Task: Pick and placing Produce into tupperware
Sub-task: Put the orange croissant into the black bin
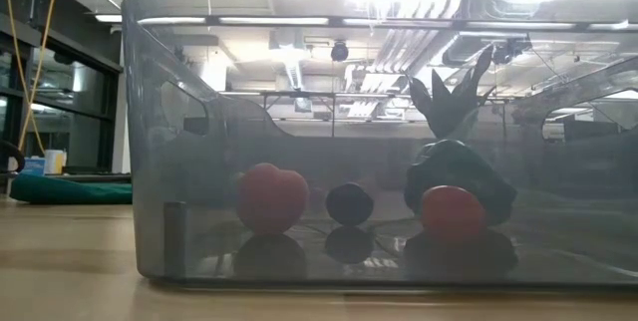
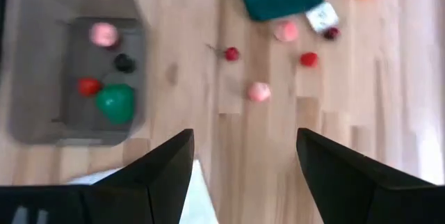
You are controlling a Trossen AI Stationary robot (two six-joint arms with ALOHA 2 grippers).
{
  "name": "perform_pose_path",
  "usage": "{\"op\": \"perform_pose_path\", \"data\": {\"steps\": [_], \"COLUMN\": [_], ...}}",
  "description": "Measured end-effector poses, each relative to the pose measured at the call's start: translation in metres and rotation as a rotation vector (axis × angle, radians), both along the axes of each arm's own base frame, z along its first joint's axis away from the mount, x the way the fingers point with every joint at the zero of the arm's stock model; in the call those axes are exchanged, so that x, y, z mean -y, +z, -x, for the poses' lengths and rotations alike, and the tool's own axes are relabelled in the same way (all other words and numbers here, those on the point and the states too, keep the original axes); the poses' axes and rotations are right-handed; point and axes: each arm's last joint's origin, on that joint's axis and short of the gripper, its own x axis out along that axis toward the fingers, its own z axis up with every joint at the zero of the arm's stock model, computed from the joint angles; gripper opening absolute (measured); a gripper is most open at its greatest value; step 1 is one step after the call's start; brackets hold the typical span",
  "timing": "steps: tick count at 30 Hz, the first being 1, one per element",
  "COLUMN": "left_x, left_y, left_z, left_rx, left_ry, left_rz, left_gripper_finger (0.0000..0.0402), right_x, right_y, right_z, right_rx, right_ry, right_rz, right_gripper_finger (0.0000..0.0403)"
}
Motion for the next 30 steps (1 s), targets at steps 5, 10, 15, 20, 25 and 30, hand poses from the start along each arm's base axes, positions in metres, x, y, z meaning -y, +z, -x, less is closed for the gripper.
{"op": "perform_pose_path", "data": {"steps": [5,10,15,20,25,30], "left_x": [0.0,0.0,-0.004,-0.026,-0.054,-0.085], "left_y": [0.001,0.003,0.006,0.006,0.003,-0.003], "left_z": [0.001,0.001,0.0,-0.001,0.002,0.003], "left_rx": [0.011,0.023,0.036,0.051,0.047,0.058], "left_ry": [0.0,-0.005,0.009,0.137,0.197,0.316], "left_rz": [0.001,-0.007,-0.065,-0.015,0.068,0.2], "left_gripper_finger": [0.0159,0.0159,0.0159,0.0159,0.0159,0.0158], "right_x": [0.016,0.038,0.05,0.058,0.065,0.072], "right_y": [0.025,0.063,0.088,0.094,0.09,0.087], "right_z": [0.015,0.056,0.1,0.131,0.146,0.149], "right_rx": [0.138,0.326,0.452,0.465,0.406,0.356], "right_ry": [0.005,-0.138,-0.265,-0.417,-0.536,-0.567], "right_rz": [-0.102,-0.168,-0.196,-0.13,-0.008,0.037], "right_gripper_finger": [0.0245,0.0245,0.0245,0.0245,0.0245,0.0245]}}
